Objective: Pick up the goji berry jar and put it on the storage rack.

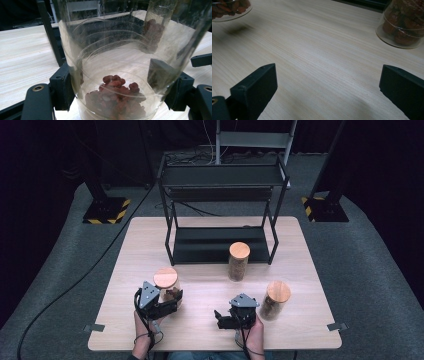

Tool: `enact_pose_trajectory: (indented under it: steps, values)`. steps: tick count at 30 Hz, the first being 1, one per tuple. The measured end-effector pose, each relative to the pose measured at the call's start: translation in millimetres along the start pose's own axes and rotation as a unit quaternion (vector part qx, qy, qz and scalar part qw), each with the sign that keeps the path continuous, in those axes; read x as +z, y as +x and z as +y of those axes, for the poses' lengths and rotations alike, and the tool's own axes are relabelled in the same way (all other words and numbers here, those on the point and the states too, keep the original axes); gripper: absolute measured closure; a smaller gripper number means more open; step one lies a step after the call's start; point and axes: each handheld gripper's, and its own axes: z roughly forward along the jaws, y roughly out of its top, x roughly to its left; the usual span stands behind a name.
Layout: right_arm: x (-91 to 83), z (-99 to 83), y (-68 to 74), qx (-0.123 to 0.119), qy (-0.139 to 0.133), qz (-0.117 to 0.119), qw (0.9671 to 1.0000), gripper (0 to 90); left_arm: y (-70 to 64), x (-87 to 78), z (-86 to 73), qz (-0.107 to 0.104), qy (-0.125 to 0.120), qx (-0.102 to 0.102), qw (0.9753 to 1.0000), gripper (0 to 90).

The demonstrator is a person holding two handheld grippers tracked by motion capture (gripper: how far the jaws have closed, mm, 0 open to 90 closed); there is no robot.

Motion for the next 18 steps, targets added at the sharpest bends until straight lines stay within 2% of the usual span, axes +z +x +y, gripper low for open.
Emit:
enact_pose_trajectory:
  steps: [18]
  values:
    - [-0.5, -0.2, -0.4, 0.002, -0.003, -0.002, 1.0, 0.9, 1.0, 11.1, 3.2, -0.003, 0.006, 0.001, 1.0, 24.5]
